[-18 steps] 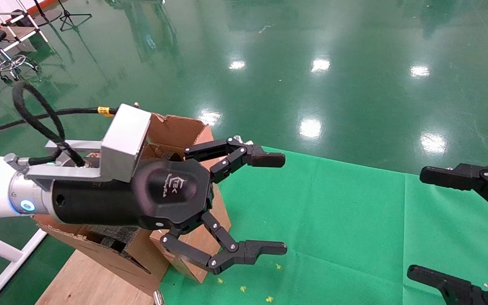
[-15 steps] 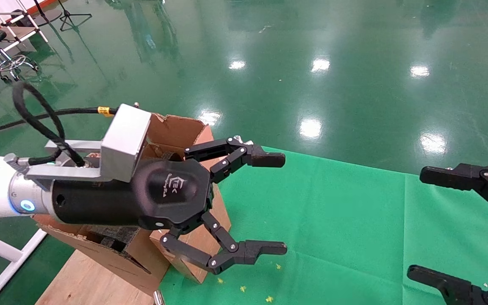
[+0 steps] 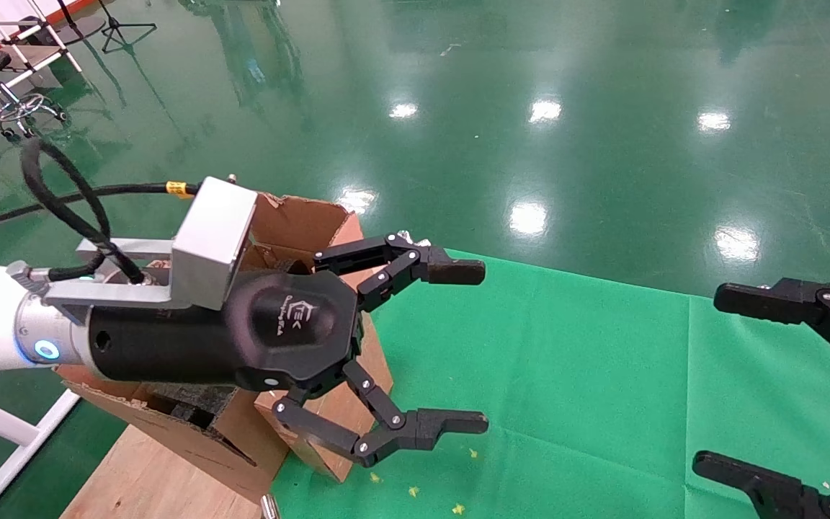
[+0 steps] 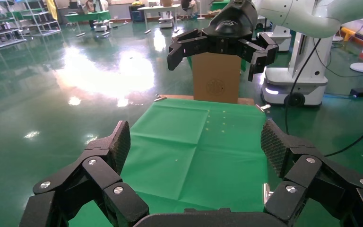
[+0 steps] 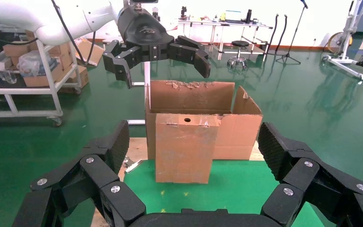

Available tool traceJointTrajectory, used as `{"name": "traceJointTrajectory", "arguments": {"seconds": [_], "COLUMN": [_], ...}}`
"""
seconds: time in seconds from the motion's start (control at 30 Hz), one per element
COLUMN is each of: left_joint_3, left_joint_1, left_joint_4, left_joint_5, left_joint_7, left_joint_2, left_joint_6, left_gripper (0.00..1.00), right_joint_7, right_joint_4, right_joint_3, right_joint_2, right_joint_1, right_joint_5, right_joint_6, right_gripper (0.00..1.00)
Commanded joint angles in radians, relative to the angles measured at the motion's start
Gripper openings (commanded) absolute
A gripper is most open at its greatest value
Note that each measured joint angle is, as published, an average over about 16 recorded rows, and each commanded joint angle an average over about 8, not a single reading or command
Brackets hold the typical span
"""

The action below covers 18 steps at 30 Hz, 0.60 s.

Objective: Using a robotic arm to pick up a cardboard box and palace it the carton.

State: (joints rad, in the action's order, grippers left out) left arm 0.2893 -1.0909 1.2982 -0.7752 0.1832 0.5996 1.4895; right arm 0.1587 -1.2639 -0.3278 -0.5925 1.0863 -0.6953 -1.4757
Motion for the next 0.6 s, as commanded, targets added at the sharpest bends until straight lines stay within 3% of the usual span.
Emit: {"name": "traceJointTrajectory", "arguments": {"seconds": [0.03,0.1,0.17,0.33,0.6], "left_joint_3": [-0.001,0.008,0.022,0.056,0.073], "left_joint_1": [0.001,-0.015,-0.035,-0.072,-0.087], "left_joint_4": [0.003,0.016,0.029,0.038,0.028], "left_joint_5": [0.002,-0.043,-0.097,-0.192,-0.241], "left_joint_7": [-0.004,-0.005,0.004,0.058,0.075], "left_joint_2": [-0.001,-0.012,-0.023,-0.040,-0.054], "left_joint_6": [0.003,-0.005,-0.018,-0.050,-0.069], "left_gripper": [1.00,1.00,1.00,1.00,1.00], "right_joint_7": [0.000,0.000,0.000,0.000,0.000], "right_joint_4": [0.000,0.000,0.000,0.000,0.000], "right_joint_3": [0.000,0.000,0.000,0.000,0.000], "right_joint_2": [0.000,0.000,0.000,0.000,0.000], "right_joint_1": [0.000,0.000,0.000,0.000,0.000], "right_joint_5": [0.000,0.000,0.000,0.000,0.000], "right_joint_6": [0.000,0.000,0.000,0.000,0.000], "right_gripper": [0.35,0.10,0.00,0.00,0.00]}}
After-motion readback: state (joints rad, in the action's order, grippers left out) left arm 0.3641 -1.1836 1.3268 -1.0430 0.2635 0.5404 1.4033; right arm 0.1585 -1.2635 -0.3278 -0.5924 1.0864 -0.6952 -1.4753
